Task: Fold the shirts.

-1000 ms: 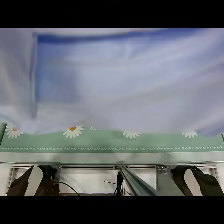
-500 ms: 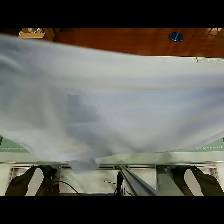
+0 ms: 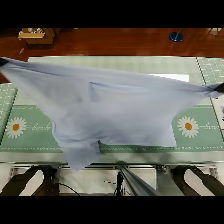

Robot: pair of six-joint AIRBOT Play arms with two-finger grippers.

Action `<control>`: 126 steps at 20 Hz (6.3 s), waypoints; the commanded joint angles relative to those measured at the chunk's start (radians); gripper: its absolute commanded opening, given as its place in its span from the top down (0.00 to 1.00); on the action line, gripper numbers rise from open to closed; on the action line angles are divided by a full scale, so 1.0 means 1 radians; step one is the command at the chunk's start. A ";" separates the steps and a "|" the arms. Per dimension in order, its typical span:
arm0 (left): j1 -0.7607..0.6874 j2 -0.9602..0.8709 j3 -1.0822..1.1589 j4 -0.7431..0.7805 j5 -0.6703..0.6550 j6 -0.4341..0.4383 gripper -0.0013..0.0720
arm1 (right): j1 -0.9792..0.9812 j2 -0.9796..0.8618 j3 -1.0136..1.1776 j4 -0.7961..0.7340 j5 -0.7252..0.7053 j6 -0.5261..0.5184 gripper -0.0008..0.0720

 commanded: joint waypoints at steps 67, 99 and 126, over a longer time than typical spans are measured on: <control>-0.142 -0.299 -1.002 -0.062 0.321 0.152 0.96 | -0.107 -0.079 -0.511 0.067 -0.223 -0.172 0.31; -0.096 -0.248 -1.002 -0.037 0.213 0.220 0.96 | -0.269 -0.080 -0.855 -0.056 -0.225 -0.160 0.17; -0.095 -0.189 -0.964 -0.069 0.182 0.244 0.96 | -0.269 -0.101 -0.979 0.350 -0.290 -0.306 0.96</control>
